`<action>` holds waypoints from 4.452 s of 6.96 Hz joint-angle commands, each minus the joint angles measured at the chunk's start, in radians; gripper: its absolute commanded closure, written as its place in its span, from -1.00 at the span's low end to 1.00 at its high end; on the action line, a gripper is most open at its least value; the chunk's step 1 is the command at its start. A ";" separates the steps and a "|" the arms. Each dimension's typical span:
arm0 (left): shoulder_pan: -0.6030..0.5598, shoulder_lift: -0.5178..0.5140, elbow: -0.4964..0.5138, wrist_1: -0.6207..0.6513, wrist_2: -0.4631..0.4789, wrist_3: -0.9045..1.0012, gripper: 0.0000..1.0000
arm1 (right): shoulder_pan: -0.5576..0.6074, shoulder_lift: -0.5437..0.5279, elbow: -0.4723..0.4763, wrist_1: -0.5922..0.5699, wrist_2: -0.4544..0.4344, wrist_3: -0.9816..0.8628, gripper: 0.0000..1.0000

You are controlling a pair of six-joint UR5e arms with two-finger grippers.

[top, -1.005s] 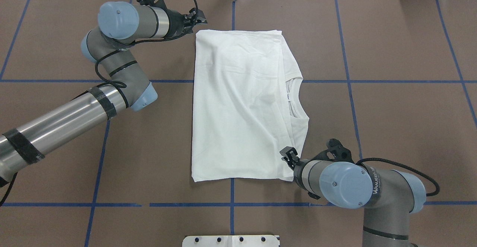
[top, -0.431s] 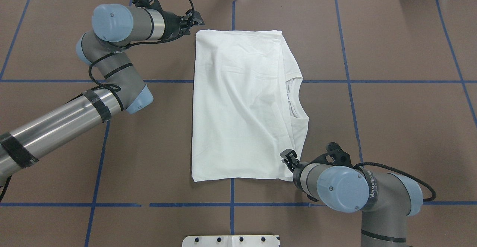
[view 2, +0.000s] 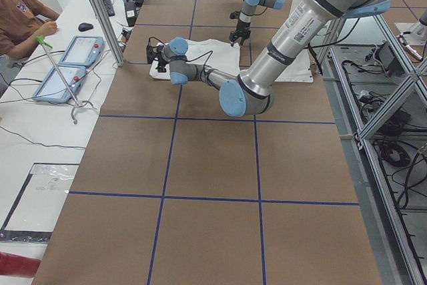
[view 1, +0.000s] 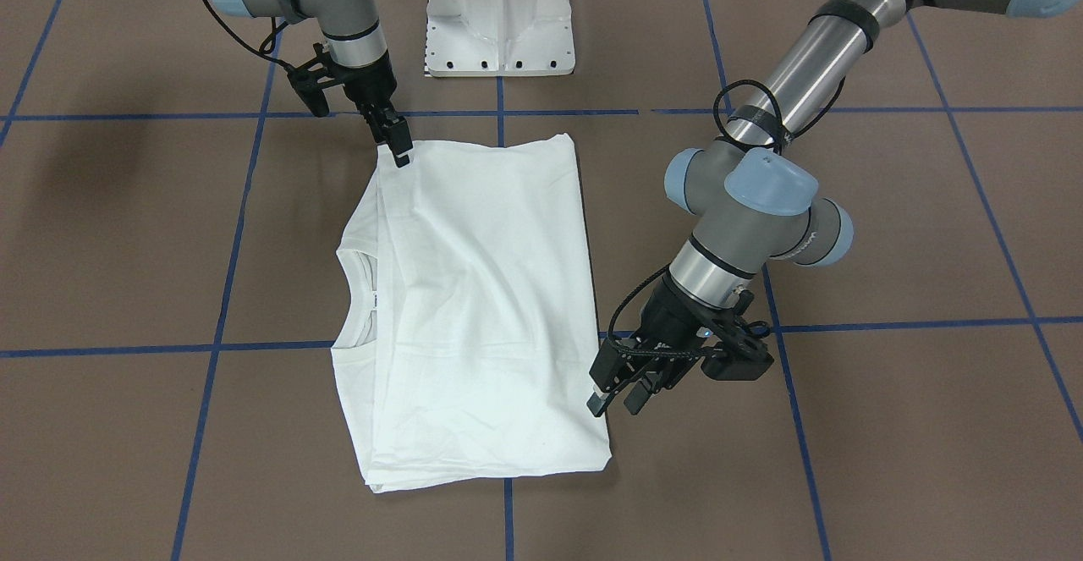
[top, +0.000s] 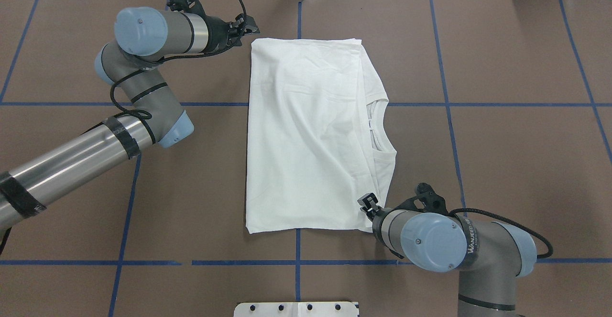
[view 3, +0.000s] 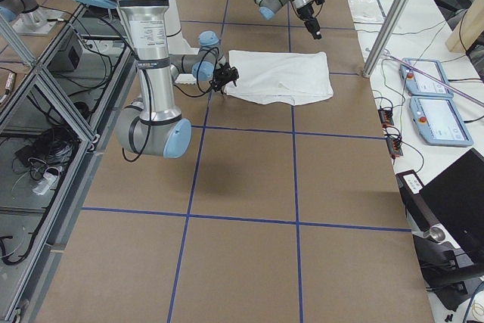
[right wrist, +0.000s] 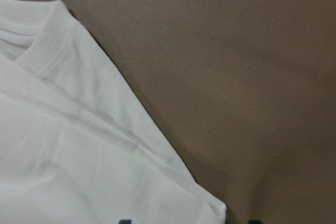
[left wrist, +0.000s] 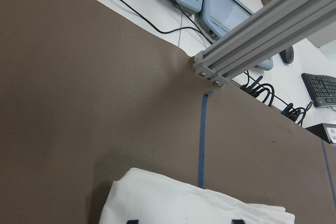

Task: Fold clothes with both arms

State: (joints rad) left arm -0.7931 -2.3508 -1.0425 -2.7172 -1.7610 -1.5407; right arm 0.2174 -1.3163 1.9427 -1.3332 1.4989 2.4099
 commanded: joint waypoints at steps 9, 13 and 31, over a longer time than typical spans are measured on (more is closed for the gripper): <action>0.044 0.236 -0.369 0.088 -0.025 -0.128 -0.32 | 0.036 0.019 0.071 -0.059 0.007 0.000 1.00; 0.326 0.510 -0.738 0.196 0.071 -0.554 -0.31 | 0.028 0.012 0.074 -0.061 0.007 0.000 1.00; 0.701 0.559 -1.224 0.666 0.278 -0.734 1.00 | -0.112 -0.041 0.456 -0.361 0.006 0.077 1.00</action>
State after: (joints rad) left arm -0.0957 -1.7897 -2.1935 -2.0836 -1.4818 -2.2645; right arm 0.0842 -1.3562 2.3349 -1.6399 1.5013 2.4808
